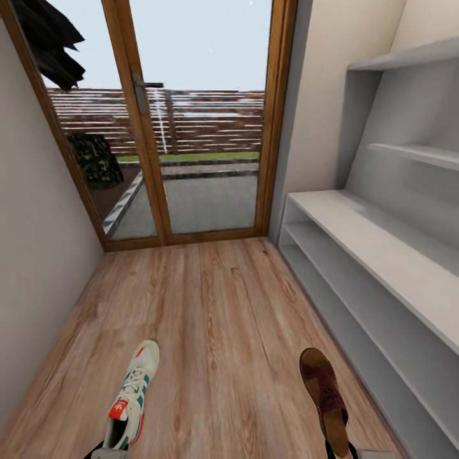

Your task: Pick up the two gym shoes and the two sandals from the corridor floor and place them onto the hallstand (shoe rack) in the corridor, making sure they are on the rack and not on the floor. Arrange them so the two gym shoes are next to each other and the two sandals are next to each other.

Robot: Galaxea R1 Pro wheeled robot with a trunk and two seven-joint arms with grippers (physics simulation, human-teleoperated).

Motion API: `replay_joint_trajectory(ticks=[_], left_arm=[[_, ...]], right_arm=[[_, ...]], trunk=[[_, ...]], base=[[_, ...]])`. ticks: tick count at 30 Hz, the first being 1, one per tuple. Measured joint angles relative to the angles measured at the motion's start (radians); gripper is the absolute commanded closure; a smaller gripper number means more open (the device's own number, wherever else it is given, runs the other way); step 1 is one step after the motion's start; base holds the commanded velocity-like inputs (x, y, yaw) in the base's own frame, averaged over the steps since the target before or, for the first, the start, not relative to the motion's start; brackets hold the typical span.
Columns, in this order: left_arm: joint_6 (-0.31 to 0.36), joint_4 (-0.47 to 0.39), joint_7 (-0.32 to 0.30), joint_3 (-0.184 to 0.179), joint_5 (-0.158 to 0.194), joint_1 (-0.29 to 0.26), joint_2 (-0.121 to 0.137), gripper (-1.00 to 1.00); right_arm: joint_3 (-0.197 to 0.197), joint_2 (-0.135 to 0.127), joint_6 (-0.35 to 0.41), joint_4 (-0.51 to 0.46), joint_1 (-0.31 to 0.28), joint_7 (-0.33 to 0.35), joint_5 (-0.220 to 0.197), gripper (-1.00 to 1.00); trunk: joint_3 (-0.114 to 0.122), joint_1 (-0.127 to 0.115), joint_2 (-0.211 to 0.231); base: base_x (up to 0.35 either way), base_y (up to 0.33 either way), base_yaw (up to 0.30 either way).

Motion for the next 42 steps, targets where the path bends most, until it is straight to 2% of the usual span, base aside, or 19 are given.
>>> replay_joint_trajectory(ticks=[13,21,29,42], left_arm=[[0.0,-0.001,0.0,0.0,0.0,0.0,-0.001,1.0],[0.0,0.0,0.0,0.0,0.0,0.0,-0.001,1.0],[0.0,-0.001,0.0,-0.001,0.0,0.0,0.0,1.0],[0.0,-0.002,0.0,0.0,0.0,0.0,0.0,1.0]], right_arm=[[0.0,0.0,0.0,-0.002,0.0,0.001,0.0,1.0],[0.0,0.0,0.0,-0.002,0.0,0.001,0.0,1.0],[0.0,0.0,0.0,-0.002,0.0,0.001,0.0,1.0],[0.0,0.0,0.0,-0.002,0.0,0.001,0.0,1.0]], trunk=[[0.0,0.0,0.0],[0.0,0.0,0.0],[0.0,0.0,0.0],[0.0,0.0,0.0]], base=[[0.327,0.098,0.0],[0.259,0.243,-0.025],[0.233,0.275,-0.18],[0.198,0.283,-0.012]])
